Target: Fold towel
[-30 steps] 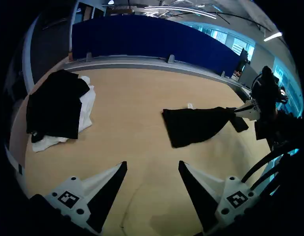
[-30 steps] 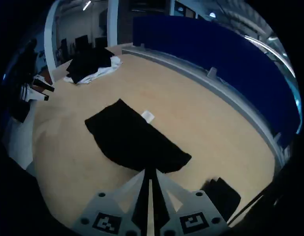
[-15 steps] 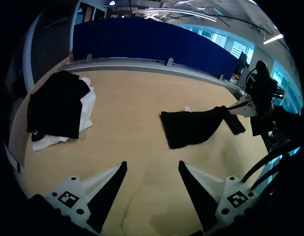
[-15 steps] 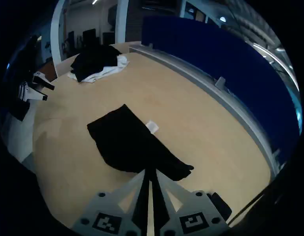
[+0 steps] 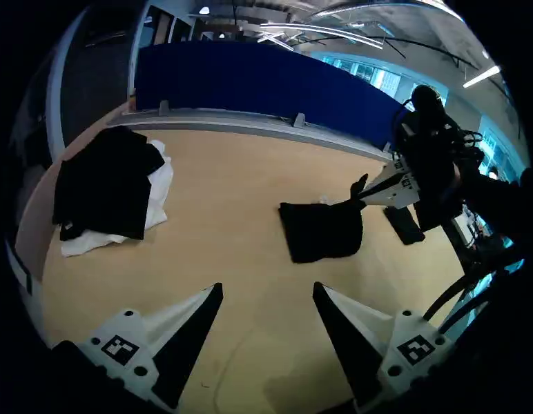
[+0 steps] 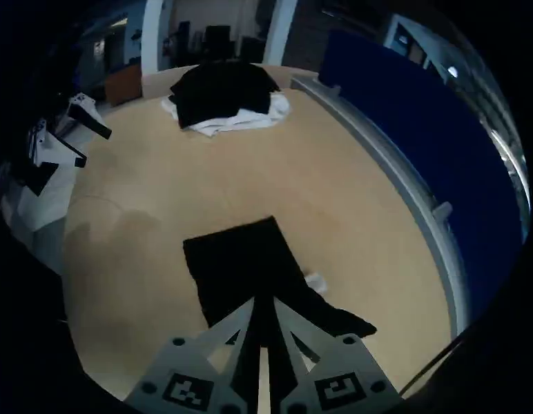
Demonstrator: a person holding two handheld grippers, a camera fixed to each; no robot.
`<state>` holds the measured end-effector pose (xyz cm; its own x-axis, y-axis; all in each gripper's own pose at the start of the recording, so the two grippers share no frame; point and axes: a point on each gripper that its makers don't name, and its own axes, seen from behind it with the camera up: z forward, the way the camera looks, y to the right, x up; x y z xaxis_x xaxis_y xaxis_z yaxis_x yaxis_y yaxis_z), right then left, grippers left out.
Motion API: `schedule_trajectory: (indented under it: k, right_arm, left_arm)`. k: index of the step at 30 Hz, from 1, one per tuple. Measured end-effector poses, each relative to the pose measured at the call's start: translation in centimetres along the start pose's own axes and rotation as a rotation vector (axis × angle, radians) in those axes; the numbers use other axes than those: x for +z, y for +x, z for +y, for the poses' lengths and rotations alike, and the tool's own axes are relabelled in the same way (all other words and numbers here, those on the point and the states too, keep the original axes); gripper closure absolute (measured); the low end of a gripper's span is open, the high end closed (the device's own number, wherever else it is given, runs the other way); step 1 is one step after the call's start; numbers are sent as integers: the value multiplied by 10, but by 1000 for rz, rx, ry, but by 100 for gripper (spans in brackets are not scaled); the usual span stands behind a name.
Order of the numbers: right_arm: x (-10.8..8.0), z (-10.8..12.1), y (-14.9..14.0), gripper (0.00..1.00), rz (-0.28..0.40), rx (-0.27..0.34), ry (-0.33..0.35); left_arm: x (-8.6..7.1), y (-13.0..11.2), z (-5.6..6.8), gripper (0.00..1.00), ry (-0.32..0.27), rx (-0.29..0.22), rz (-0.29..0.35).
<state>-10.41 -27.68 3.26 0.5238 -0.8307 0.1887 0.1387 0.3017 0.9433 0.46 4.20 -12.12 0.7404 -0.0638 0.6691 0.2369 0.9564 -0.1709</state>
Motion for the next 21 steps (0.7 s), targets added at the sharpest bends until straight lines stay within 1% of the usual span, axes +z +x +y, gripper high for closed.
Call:
schedule_trajectory:
  k: [3, 5, 8, 11, 14, 18, 20, 21]
  right_arm:
    - [27, -21, 14, 96, -12, -41, 47]
    - [49, -36, 20, 96, -15, -49, 75]
    - [82, -61, 20, 96, -28, -33, 120]
    - [101, -81, 14, 96, -46, -12, 159]
    - [107, -88, 8, 96, -58, -11, 162]
    - [106, -88, 7, 95, -57, -9, 159]
    - [104, -88, 8, 92, -55, -3, 160]
    - [104, -88, 9, 89, -51, 0, 160]
  left_arm:
    - [-4, -3, 0, 3, 6, -18, 11]
    - [-6, -5, 0, 3, 13, -31, 18]
    - [-8, -9, 0, 3, 20, -53, 25]
    - [-9, -12, 1, 3, 20, -74, 29]
    - [-10, -14, 1, 3, 19, -82, 33]
    - [-13, -15, 0, 3, 21, -82, 36]
    - [-14, -15, -1, 3, 21, -82, 35]
    - [-14, -15, -2, 3, 21, -82, 35]
